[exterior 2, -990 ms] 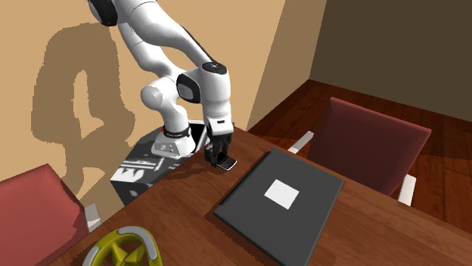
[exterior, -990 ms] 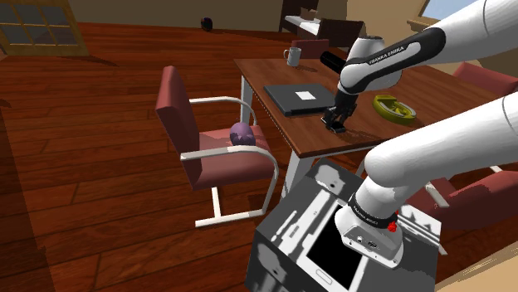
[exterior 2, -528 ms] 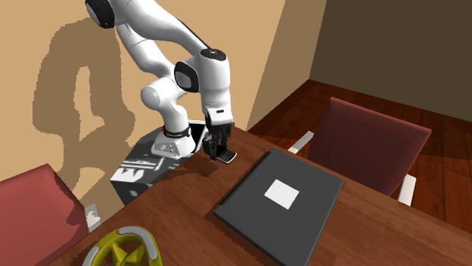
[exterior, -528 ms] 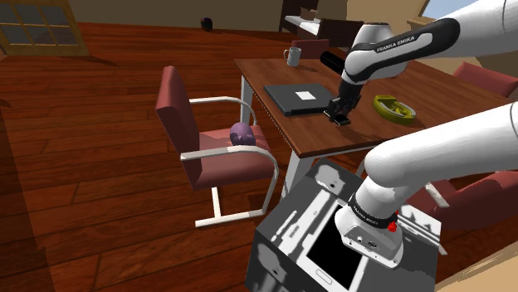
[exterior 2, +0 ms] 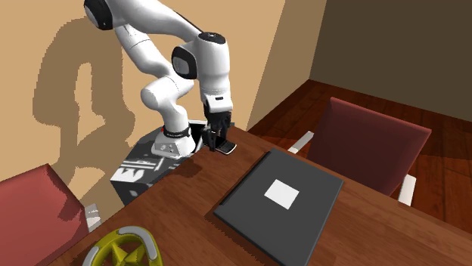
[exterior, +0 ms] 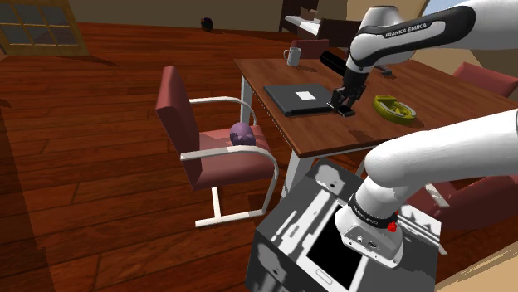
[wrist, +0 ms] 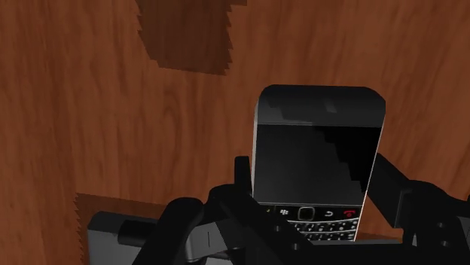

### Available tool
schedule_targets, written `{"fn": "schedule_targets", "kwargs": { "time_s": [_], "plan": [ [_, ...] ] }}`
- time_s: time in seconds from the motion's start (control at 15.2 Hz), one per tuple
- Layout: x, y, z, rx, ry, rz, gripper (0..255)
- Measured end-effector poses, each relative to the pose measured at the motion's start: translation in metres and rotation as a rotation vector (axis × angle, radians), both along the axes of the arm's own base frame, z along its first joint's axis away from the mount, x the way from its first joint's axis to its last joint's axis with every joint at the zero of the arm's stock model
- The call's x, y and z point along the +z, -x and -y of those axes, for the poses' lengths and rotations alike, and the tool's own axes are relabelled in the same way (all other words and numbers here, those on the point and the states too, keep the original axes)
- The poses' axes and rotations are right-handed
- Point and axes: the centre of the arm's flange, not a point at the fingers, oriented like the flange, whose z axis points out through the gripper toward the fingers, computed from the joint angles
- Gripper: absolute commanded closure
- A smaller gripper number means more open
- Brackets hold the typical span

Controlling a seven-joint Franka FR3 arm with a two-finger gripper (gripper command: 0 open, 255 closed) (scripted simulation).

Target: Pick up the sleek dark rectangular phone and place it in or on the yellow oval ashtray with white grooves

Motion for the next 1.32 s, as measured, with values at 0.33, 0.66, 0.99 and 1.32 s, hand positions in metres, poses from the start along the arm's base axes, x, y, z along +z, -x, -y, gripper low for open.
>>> {"fn": "schedule_targets", "kwargs": {
  "time_s": [0.33, 0.66, 0.99, 1.32],
  "plan": [
    [0.026, 0.001, -0.002, 0.0, 0.0, 0.0, 255],
    [0.032, 0.014, 0.035, -0.001, 0.0, 0.0, 255],
    [0.035, 0.04, 0.094, -0.001, -0.001, 0.0, 255],
    [0.038, 0.068, 0.155, -0.001, -0.002, 0.001, 255]
  ]
}}
